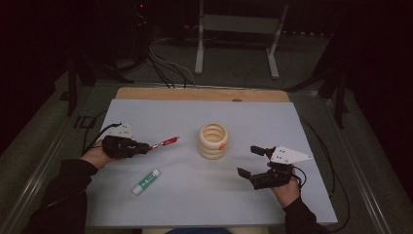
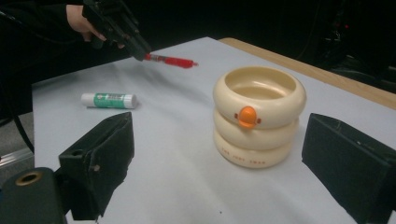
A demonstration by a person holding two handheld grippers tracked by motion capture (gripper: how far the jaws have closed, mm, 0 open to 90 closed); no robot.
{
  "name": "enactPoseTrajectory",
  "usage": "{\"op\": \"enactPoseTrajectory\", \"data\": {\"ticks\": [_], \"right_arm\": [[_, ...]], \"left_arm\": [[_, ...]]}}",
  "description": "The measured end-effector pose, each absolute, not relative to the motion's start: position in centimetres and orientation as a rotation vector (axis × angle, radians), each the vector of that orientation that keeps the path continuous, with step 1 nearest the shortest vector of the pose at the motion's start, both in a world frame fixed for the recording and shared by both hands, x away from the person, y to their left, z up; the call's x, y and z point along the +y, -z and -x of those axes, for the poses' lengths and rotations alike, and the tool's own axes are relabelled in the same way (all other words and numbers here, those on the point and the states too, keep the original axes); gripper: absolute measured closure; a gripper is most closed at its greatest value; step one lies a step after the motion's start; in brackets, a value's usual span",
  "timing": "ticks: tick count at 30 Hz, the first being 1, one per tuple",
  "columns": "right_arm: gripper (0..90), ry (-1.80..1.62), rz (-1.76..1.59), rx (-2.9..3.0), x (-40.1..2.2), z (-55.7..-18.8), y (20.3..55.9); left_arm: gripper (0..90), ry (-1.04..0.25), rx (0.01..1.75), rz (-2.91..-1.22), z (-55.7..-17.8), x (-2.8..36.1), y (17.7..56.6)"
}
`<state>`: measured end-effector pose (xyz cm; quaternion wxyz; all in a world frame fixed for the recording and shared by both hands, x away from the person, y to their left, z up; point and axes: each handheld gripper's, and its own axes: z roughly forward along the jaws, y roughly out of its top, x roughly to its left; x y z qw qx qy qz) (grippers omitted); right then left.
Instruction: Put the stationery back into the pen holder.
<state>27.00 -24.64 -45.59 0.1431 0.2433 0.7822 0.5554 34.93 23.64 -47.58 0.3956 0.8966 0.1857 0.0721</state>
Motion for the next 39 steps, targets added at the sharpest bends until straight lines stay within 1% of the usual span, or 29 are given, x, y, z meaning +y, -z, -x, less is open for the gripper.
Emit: {"op": "enactPoseTrajectory", "data": {"ticks": [12, 25, 27, 28, 29, 31, 33, 39], "right_arm": [[7.7, -1.574, -0.6, 2.385, -22.9, -26.8, 45.5], [7.1, -1.467, -0.502, 2.54, -19.9, -27.6, 44.6], [8.4, -1.426, -0.501, 2.585, -19.2, -27.9, 44.4], [14.0, -1.428, -0.492, 2.601, -19.0, -28.0, 44.4], [17.6, -1.414, -0.487, 2.616, -18.7, -28.1, 44.3], [16.0, -1.377, -0.473, 2.647, -18.1, -28.2, 44.3], [18.9, -1.331, -0.441, 2.671, -17.5, -28.3, 44.4], [33.4, -1.218, -0.403, 2.764, -15.7, -28.8, 44.3]], "left_arm": [[81.5, -0.136, 0.296, -2.305, -33.3, 20.2, 45.9], [81.5, -0.062, 0.156, -2.36, -32.0, 16.7, 46.1], [81.5, -0.05, 0.136, -2.366, -31.9, 16.2, 46.2], [81.5, -0.048, 0.122, -2.372, -31.8, 15.9, 46.3], [81.5, -0.046, 0.114, -2.373, -31.7, 15.7, 46.3], [81.5, -0.032, 0.099, -2.379, -31.6, 15.2, 46.4], [81.5, -0.02, 0.087, -2.384, -31.6, 14.7, 46.4], [81.5, -0.008, 0.05, -2.395, -31.4, 13.6, 46.5]]}}
